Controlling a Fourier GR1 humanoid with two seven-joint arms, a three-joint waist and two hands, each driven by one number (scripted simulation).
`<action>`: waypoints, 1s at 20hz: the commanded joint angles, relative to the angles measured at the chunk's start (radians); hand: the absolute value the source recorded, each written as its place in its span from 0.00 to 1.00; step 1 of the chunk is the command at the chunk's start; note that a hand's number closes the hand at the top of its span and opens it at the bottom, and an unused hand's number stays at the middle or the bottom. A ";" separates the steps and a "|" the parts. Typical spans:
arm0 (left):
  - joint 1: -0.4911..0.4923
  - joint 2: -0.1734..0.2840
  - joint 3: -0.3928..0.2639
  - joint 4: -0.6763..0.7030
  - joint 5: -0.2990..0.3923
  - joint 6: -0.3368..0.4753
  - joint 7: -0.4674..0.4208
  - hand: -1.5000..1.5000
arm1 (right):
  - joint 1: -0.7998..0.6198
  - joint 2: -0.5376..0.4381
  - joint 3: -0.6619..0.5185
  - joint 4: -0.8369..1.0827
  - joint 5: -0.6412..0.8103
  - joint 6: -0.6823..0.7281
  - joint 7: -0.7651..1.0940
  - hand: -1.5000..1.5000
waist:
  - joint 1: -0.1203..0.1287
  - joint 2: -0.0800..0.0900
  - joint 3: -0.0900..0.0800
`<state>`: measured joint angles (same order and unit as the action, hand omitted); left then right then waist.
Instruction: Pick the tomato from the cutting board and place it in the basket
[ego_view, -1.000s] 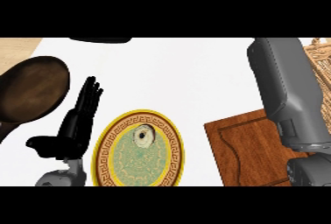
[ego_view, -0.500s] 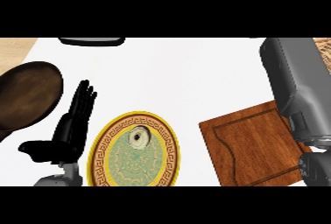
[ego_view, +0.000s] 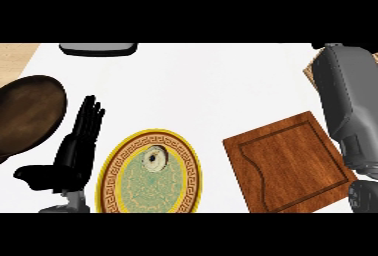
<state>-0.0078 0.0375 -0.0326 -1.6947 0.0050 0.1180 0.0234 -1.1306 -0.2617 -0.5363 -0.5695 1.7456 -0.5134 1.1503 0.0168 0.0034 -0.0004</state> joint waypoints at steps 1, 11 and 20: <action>-0.014 0.040 0.046 0.021 0.030 -0.031 0.003 0.50 | 0.034 -0.035 -0.029 -0.001 -0.006 -0.005 0.109 1.00 | -0.005 0.001 0.000; 0.033 0.012 0.012 -0.016 0.012 -0.019 0.007 0.50 | 0.161 -0.011 -0.047 -0.040 -0.056 0.014 0.041 1.00 | -0.009 -0.003 0.000; 0.048 0.021 0.035 -0.018 0.045 -0.048 -0.023 0.50 | 0.248 -0.051 -0.098 -0.046 -0.154 -0.088 -0.052 1.00 | -0.005 -0.001 0.001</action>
<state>0.0023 0.0484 -0.0123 -1.7020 0.0201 0.0992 0.0241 -0.9203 -0.2997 -0.6194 -0.6162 1.6253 -0.5481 1.0445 0.0099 0.0020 0.0002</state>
